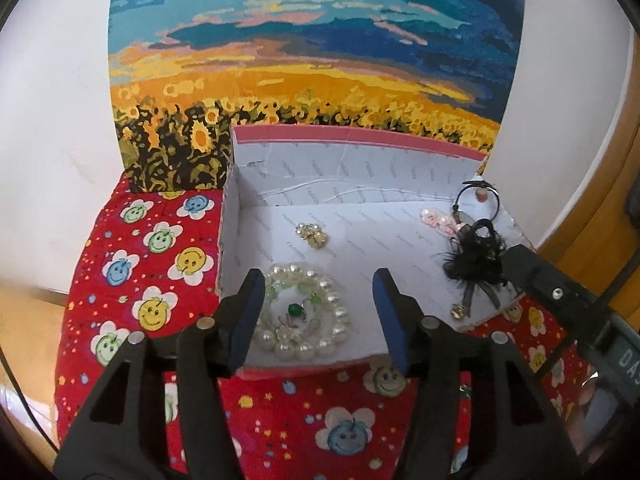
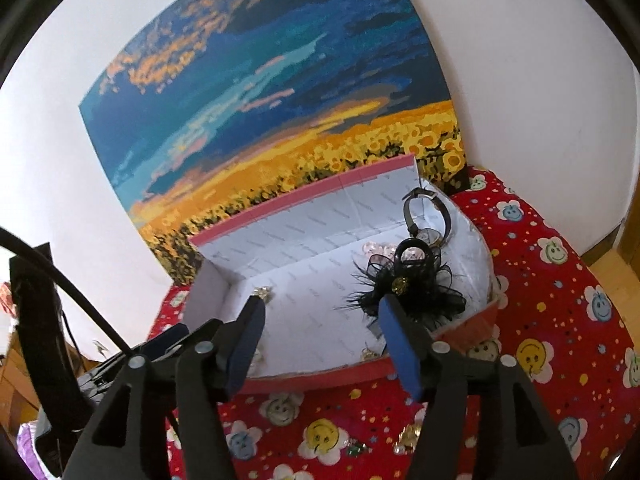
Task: Organize jewelry
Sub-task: 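Withdraw both tools from the box toward the remaining jewelry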
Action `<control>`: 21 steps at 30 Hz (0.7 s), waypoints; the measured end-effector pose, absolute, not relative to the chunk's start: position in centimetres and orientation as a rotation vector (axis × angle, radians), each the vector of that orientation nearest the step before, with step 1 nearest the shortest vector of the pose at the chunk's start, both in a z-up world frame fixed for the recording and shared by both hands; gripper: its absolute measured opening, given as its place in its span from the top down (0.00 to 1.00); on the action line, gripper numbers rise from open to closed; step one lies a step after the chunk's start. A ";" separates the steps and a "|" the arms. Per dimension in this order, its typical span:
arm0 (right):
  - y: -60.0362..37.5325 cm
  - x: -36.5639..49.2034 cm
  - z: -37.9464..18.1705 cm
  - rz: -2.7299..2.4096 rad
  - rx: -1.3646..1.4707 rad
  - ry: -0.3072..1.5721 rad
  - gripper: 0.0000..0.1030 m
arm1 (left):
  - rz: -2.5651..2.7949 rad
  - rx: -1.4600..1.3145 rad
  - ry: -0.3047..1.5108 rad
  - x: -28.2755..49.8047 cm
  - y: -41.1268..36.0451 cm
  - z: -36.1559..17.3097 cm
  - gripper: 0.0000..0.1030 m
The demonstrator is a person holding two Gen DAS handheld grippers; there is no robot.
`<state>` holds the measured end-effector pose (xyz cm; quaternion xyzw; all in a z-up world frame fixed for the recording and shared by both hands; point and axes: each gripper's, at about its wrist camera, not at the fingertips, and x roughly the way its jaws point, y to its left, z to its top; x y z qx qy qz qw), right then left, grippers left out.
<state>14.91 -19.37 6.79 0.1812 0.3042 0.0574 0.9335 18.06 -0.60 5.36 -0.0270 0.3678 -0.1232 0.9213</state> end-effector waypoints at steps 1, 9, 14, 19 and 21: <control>-19.5 14.5 7.1 0.124 0.378 0.623 0.36 | -0.253 -0.046 0.754 17.5 -0.6 5.6 0.51; -21.0 11.8 8.8 0.149 0.427 0.628 0.36 | -0.258 -0.003 0.741 14.1 -0.5 6.9 0.48; -22.2 9.7 9.8 0.146 0.426 0.643 0.35 | -0.266 -0.021 0.750 12.4 -0.5 7.3 0.48; -23.4 7.8 10.3 0.153 0.450 0.647 0.35 | -0.259 -0.023 0.756 10.7 -0.8 7.4 0.48; -23.8 7.2 10.4 0.159 0.453 0.649 0.34 | -0.254 -0.026 0.764 10.2 -1.0 7.3 0.47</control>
